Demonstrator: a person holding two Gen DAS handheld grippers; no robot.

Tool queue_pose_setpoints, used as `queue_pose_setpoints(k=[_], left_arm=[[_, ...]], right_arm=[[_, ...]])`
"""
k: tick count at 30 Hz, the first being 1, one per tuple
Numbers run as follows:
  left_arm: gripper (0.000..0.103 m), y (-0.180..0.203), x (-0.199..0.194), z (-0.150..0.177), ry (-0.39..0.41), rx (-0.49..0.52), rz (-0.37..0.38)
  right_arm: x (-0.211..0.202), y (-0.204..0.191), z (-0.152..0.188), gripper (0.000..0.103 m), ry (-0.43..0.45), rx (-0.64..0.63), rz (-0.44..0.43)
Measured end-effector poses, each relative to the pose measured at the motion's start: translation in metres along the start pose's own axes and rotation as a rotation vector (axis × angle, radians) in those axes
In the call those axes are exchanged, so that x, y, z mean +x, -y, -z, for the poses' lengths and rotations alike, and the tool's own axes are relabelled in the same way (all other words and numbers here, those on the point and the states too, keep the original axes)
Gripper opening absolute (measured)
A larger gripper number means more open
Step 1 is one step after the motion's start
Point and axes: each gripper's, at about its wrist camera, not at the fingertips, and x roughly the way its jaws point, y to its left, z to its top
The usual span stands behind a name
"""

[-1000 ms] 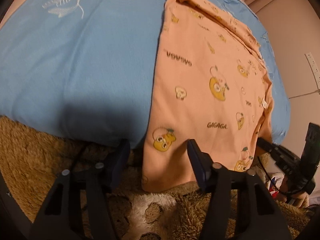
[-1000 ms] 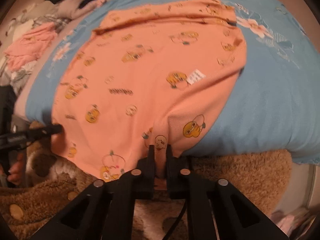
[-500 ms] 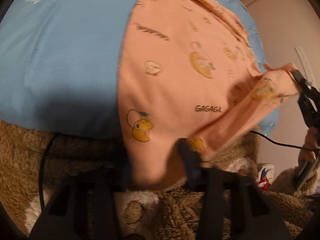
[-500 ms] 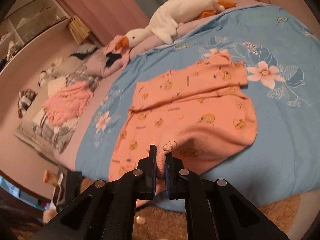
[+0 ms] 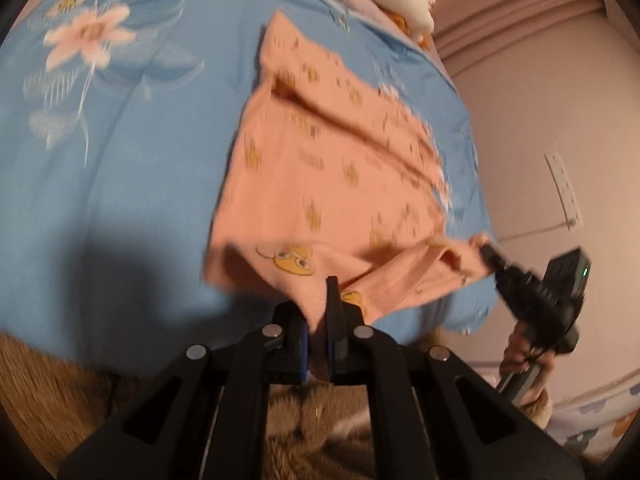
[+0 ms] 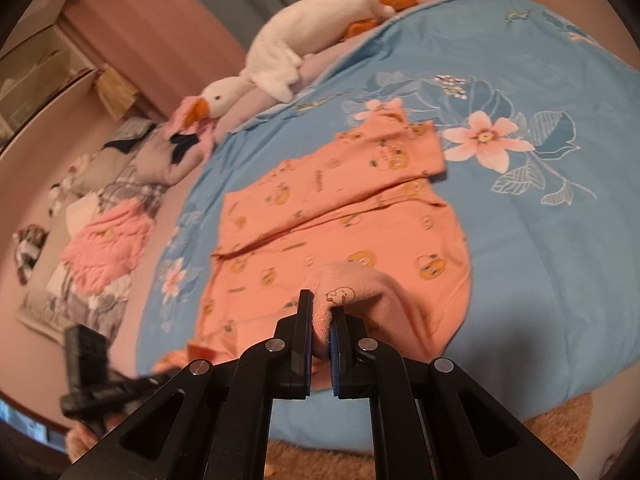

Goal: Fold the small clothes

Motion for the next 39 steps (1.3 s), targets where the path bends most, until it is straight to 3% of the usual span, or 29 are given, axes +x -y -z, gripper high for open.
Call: queue_pose_setpoints(k=[4, 12, 16, 21, 24, 28, 32, 39], left_arm=[[0.006, 0.000, 0.014, -0.031, 0.005, -0.038, -0.003], [0.006, -0.014, 0.054, -0.074, -0.004, -0.096, -0.084], [0.006, -0.023, 0.068, -0.088, -0.014, -0.168, -0.072], [0.007, -0.020, 0.073, -0.101, -0.021, -0.180, -0.060], [0.014, -0.022, 0.068, -0.105, -0.003, -0.193, -0.046], [0.025, -0.025, 0.058, -0.109, 0.053, -0.209, -0.037], [0.038, -0.030, 0.046, -0.113, 0.099, -0.204, -0.088], [0.038, -0.044, 0.024, -0.108, 0.130, -0.187, -0.154]], right_arm=[[0.021, 0.012, -0.012, 0.008, -0.030, 0.034, 0.050], [0.072, 0.037, -0.025, 0.008, -0.108, 0.091, 0.157], [0.077, 0.044, -0.031, 0.008, -0.106, 0.114, 0.140], [0.078, 0.049, -0.040, 0.011, -0.091, 0.137, 0.141], [0.077, 0.051, -0.045, 0.017, -0.075, 0.148, 0.151], [0.064, 0.054, -0.051, 0.048, -0.003, 0.157, 0.209], [0.046, 0.062, -0.057, 0.048, 0.044, 0.169, 0.215], [0.027, 0.066, -0.057, 0.048, 0.035, 0.091, 0.282]])
